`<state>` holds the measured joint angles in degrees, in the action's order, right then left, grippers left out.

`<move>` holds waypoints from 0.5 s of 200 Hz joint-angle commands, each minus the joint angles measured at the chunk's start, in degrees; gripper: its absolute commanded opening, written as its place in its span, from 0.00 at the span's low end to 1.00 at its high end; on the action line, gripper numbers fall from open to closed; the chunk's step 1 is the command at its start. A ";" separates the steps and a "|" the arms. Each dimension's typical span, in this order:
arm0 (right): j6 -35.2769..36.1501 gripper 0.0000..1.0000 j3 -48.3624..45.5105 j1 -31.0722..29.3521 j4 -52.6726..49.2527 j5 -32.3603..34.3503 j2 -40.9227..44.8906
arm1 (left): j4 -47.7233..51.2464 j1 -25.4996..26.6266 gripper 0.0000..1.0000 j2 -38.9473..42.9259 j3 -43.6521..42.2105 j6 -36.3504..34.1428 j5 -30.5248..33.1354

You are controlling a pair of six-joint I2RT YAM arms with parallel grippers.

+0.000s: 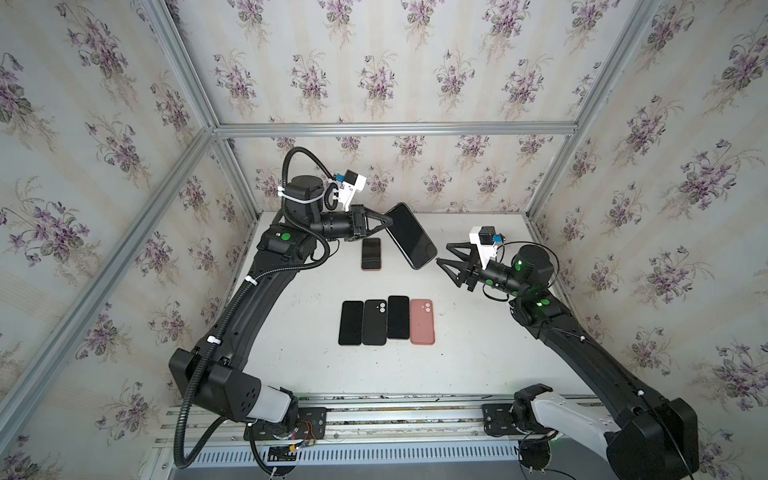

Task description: Take the phone out of the phone case

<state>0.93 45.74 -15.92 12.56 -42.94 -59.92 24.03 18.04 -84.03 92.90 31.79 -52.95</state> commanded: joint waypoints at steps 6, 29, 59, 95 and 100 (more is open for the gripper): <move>16.12 0.69 4.11 0.28 -17.16 -5.00 0.00 | 12.89 1.29 0.00 0.57 2.97 -20.74 0.67; 24.58 0.67 7.27 0.11 -27.07 -12.46 -2.30 | 20.63 3.67 0.00 1.29 4.65 -32.93 2.80; 28.01 0.62 9.57 -0.31 -32.27 -15.19 -4.34 | 25.10 5.07 0.00 2.11 5.67 -39.69 4.88; 31.79 0.56 12.07 -1.84 -37.23 -17.26 -6.72 | 26.06 6.62 0.00 2.29 7.29 -41.84 4.56; 31.77 0.55 12.25 -2.17 -37.30 -17.56 -7.01 | 26.16 6.78 0.00 2.21 7.56 -42.00 4.61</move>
<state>29.10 56.34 -17.17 -20.51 -56.80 -65.89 49.65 24.10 -82.06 99.22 -5.34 -47.66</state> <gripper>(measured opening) 0.569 0.129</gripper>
